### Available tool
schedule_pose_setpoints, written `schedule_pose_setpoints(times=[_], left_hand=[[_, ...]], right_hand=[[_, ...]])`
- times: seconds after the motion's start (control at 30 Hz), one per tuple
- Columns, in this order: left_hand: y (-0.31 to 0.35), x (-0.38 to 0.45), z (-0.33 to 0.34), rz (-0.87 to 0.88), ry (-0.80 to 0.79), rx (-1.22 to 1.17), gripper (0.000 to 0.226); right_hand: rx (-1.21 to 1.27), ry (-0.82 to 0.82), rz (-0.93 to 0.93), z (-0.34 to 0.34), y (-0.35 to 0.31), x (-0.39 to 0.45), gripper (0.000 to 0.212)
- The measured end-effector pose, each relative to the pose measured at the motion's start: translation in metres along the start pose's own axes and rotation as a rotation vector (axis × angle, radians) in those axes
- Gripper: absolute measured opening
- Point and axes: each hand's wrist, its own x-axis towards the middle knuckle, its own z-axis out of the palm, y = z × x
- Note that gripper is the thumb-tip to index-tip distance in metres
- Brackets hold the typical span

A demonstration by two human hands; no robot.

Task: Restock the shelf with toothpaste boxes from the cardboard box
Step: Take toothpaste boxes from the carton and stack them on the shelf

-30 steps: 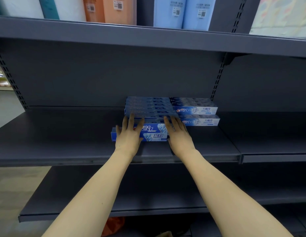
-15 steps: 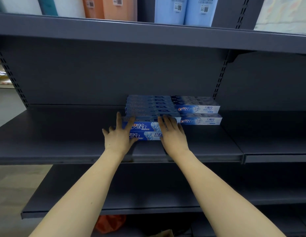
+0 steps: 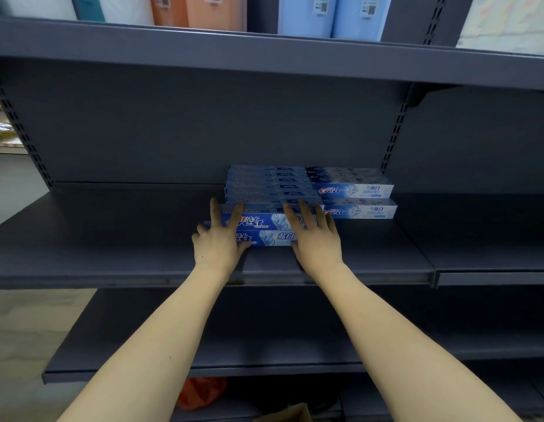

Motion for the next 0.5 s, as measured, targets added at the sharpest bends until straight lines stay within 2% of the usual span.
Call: schedule_pose_setpoints(times=[0.1, 0.2, 0.37, 0.5], left_hand=[[0.003, -0.002, -0.001, -0.020, -0.005, 0.018, 0.086], [0.009, -0.005, 0.002, -0.026, 0.074, 0.100, 0.095], [0.019, -0.014, 0.008, 0.136, 0.199, 0.171, 0.095], [0.032, -0.029, 0.018, 0.216, 0.245, 0.147, 0.090]], right_hand=[[-0.033, 0.013, -0.006, 0.001, -0.002, 0.000, 0.080], [-0.096, 0.157, -0.012, 0.006, -0.002, -0.003, 0.087], [-0.134, 0.288, -0.012, 0.010, 0.000, -0.024, 0.081], [-0.126, 0.305, 0.019, 0.010, 0.006, -0.050, 0.073]])
